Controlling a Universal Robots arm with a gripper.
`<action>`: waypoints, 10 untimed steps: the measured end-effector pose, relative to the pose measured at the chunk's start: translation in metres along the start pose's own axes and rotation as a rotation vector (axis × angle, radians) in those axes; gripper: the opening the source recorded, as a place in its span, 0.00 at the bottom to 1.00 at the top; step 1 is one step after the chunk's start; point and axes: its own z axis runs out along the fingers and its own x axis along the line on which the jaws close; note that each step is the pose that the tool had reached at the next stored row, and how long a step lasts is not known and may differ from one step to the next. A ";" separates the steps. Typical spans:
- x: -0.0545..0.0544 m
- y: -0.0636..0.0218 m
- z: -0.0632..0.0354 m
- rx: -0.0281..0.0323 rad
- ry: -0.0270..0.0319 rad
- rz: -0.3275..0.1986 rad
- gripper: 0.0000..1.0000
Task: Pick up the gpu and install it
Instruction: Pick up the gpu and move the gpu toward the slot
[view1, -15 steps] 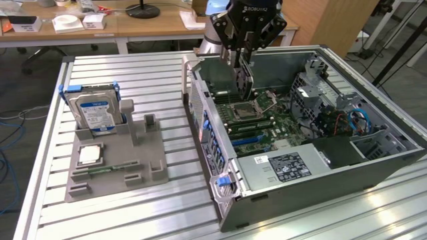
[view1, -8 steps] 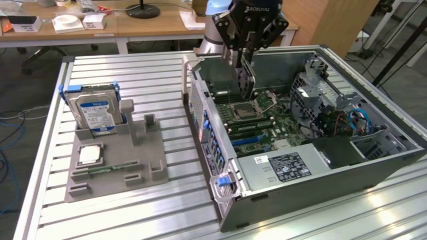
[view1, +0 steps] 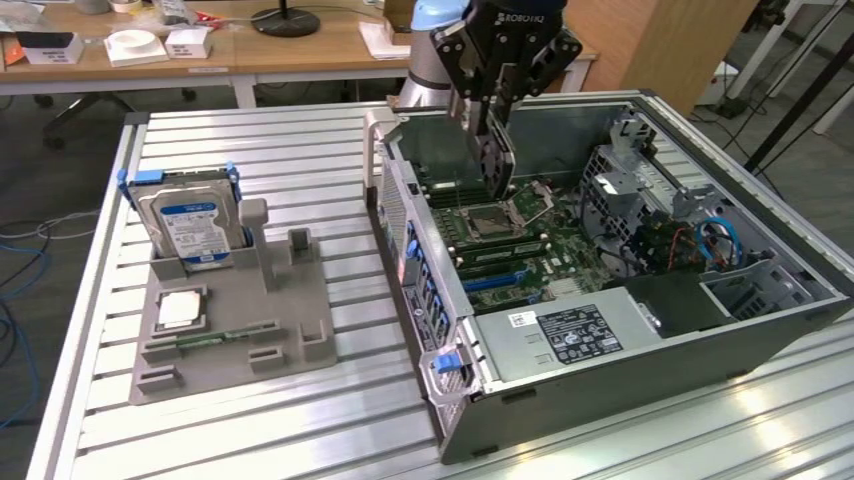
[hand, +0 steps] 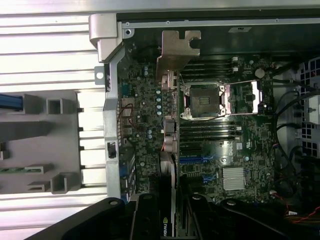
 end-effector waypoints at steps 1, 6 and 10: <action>-0.001 0.0000 0.0000 -0.0001 0.0000 0.000 0.26; -0.004 0.0003 0.0001 0.0000 -0.0001 0.000 0.26; -0.006 0.0004 0.0002 -0.0001 -0.0001 0.000 0.26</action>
